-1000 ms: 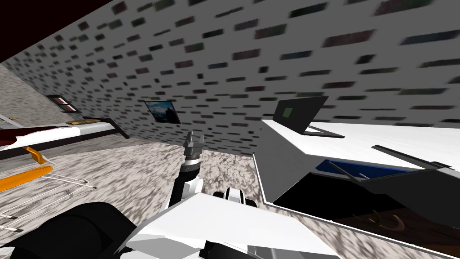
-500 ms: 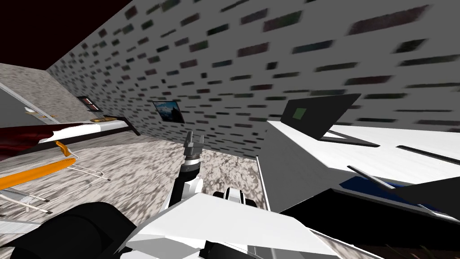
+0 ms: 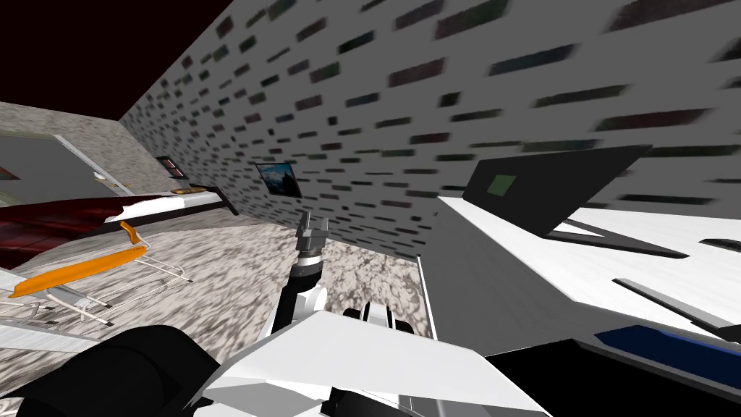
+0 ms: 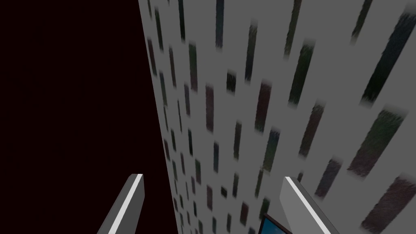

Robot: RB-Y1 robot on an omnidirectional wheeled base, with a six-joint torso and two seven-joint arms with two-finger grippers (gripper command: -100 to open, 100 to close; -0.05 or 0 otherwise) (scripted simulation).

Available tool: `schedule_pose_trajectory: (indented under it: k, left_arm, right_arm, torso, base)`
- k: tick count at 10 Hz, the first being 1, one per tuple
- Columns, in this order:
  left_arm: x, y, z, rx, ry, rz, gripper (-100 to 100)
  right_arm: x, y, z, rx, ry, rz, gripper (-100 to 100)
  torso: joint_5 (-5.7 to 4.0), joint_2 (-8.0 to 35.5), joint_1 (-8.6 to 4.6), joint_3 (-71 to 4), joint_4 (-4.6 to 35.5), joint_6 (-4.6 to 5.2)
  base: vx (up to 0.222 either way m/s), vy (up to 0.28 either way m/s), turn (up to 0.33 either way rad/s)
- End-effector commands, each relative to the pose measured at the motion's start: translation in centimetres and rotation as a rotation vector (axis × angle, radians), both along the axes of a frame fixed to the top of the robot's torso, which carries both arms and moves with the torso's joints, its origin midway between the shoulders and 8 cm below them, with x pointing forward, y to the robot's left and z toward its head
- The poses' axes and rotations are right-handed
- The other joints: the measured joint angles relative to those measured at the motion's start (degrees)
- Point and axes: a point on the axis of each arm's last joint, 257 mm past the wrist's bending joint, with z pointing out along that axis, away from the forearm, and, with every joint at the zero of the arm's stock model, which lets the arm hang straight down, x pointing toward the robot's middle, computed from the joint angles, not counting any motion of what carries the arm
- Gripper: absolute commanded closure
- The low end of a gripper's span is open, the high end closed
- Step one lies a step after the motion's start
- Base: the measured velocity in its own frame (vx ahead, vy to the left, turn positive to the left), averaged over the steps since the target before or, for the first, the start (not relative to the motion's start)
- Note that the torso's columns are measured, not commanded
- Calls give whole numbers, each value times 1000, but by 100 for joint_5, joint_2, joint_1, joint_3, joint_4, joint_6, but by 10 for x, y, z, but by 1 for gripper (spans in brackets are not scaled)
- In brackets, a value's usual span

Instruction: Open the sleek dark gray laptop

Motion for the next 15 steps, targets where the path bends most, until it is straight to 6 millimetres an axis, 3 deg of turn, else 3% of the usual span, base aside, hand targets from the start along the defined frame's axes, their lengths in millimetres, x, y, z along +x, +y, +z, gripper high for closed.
schedule_pose_trajectory:
  k: [1,7,10,15]
  left_arm:
    - [0,0,0,0,0,0,0]
    - [0,0,0,0,0,0,0]
    - [0,0,0,0,0,0,0]
    - [0,0,0,0,0,0,0]
  right_arm:
    - [-8,-16,11,-122,15,-57,-100]
    - [-37,-62,42,-466,88,-211,-100]
    - [-46,-71,54,-548,100,-252,-100]
    - [-73,-97,97,-833,167,-370,-100]
  torso:
    - [0,-2,-1,-1,0,-3]
    - [1,-2,3,-1,0,-3]
    - [-1,0,-5,0,0,-2]
    - [-2,-9,-5,-6,-3,-1]
  base:
    - [74,-34,77]
    - [92,-50,125]
    - [86,-65,79]
    - [90,-64,128]
